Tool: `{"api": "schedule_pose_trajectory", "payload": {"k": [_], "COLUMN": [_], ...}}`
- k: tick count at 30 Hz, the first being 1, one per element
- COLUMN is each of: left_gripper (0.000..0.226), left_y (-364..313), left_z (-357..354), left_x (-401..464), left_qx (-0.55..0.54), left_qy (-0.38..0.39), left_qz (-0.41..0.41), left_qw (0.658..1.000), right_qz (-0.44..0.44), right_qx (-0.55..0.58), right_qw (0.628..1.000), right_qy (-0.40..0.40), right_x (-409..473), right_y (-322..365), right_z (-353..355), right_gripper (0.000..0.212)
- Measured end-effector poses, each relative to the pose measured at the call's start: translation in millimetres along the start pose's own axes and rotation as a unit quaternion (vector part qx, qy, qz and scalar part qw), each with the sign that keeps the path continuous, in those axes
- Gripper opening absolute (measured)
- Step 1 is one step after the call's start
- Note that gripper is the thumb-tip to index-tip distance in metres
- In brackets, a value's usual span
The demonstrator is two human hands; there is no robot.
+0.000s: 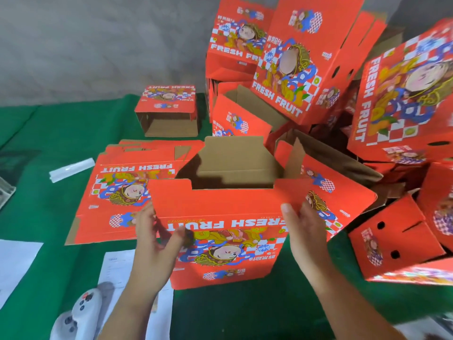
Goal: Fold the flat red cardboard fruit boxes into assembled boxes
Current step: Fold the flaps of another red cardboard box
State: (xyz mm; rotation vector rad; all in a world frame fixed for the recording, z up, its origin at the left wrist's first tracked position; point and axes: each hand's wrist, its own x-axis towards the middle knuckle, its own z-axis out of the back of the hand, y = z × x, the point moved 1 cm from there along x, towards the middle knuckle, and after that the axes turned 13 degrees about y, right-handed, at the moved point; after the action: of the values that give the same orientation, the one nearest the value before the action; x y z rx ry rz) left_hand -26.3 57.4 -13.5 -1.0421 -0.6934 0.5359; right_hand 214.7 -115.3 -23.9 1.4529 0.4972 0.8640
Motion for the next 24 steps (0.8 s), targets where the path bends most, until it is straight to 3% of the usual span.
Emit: {"api": "schedule_pose_trajectory", "payload": {"k": [4,6,9,12,17,19,23,24], "left_gripper": [0.017,0.016,0.027,0.023,0.033,0.036,0.046,0.046], "left_y": [-12.2,-9.4,-2.8,-2.3,-7.0,-10.0,-21.8,-24.4], "left_z": [13.6,13.9,9.8,8.1,-5.0,-9.3,-2.3,-0.5], "left_x": [5.6,6.2,3.9,0.6,-4.9,-3.3,7.4,10.0], "left_qx": [0.192,0.25,0.247,0.268,0.107,0.125,0.019,0.042], "left_qy": [0.015,0.048,0.069,0.034,-0.1,-0.108,-0.12,-0.126], "left_qz": [-0.048,-0.025,0.046,0.029,0.108,0.111,0.119,0.117], "left_qw": [0.98,0.967,0.965,0.963,0.983,0.98,0.985,0.984], "right_qz": [0.033,0.025,0.012,0.01,-0.005,-0.018,-0.039,-0.043], "right_qx": [0.015,-0.009,-0.074,-0.113,-0.181,-0.181,-0.203,-0.201], "right_qw": [0.999,0.999,0.997,0.992,0.98,0.979,0.971,0.97], "right_qy": [-0.033,-0.033,-0.033,-0.056,-0.077,-0.094,-0.119,-0.134], "right_x": [2.6,4.7,4.8,3.5,8.2,7.4,10.3,11.7], "right_y": [1.3,4.1,0.5,1.9,7.4,9.4,14.4,14.1], "right_z": [14.1,19.8,20.0,15.2,8.7,5.4,8.4,12.1], "right_gripper": [0.008,0.011,0.018,0.032,0.028,0.032,0.044,0.047]}}
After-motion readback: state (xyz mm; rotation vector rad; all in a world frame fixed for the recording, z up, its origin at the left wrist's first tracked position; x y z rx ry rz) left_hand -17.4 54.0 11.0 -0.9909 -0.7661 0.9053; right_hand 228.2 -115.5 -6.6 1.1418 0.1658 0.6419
